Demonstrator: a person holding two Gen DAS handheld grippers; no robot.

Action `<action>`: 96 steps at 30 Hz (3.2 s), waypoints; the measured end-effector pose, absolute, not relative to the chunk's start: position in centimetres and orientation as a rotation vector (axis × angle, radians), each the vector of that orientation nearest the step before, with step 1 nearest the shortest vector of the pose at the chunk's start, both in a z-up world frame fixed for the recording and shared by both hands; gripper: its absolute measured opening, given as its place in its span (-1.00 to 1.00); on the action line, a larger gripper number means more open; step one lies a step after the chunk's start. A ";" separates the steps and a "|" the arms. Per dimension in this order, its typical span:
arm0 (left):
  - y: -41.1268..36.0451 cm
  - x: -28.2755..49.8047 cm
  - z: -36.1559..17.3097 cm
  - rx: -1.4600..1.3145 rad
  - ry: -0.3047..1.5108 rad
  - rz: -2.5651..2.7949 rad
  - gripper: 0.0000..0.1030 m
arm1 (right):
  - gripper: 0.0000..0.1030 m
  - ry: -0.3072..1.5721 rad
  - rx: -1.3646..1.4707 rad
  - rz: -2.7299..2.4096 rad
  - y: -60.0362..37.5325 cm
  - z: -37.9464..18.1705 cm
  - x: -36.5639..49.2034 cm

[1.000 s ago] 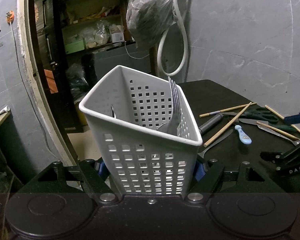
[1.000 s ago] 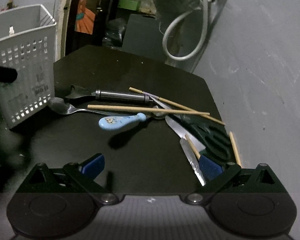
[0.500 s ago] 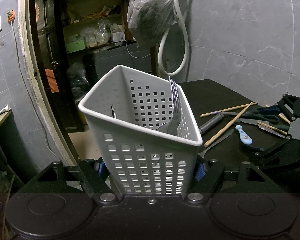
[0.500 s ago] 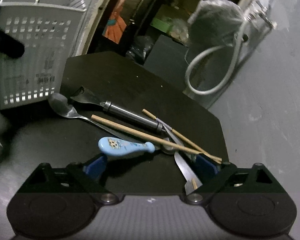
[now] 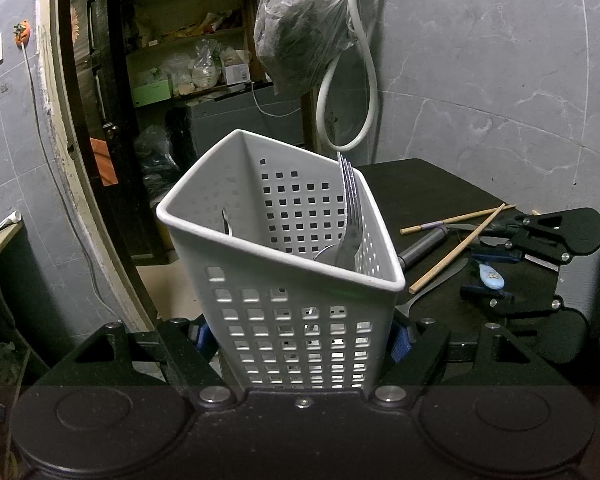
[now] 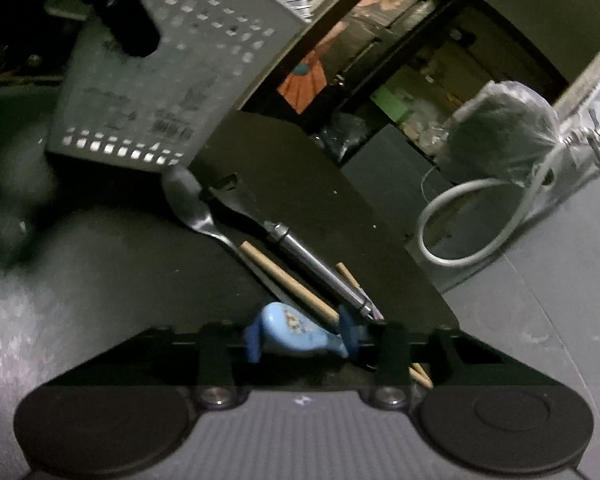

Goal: Organize utensils
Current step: 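Move the right gripper to the pile and grasp the light-blue-handled spoon, then carry the blue-handled spoon over the caddy and drop it in with the right gripper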

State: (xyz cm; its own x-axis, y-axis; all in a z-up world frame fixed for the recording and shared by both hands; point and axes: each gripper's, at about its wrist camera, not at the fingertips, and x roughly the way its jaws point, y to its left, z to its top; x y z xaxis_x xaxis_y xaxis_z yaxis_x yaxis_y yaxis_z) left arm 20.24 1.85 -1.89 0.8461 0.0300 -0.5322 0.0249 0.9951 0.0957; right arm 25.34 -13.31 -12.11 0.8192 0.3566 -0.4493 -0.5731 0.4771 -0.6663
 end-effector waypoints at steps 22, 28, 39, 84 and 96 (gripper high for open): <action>1.9 20.0 -1.9 0.104 0.552 -0.007 0.52 | -0.80 0.238 -0.780 0.547 -13.5 -6.0 24.6; 2.1 19.9 -2.0 0.099 0.546 -0.013 0.51 | -0.80 0.318 -0.521 0.486 -15.5 -2.3 24.9; 2.6 19.7 -2.5 0.076 0.524 -0.025 0.50 | -0.80 0.406 -0.282 0.377 -19.4 2.3 24.0; 3.7 20.0 -3.0 0.053 0.511 -0.080 0.49 | -0.80 0.459 -0.133 0.419 -13.6 12.5 25.3; 3.7 20.0 -3.0 0.051 0.512 -0.078 0.48 | -0.80 0.388 -0.067 0.547 -12.6 15.6 24.3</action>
State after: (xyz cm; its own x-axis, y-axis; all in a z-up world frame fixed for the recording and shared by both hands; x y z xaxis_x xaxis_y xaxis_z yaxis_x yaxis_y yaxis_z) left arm 20.03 3.72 -2.99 0.8688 -0.0615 -0.4914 0.0870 0.9958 0.0293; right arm 24.34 -12.64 15.56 0.7836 0.4936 -0.3771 -0.5188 0.8540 0.0399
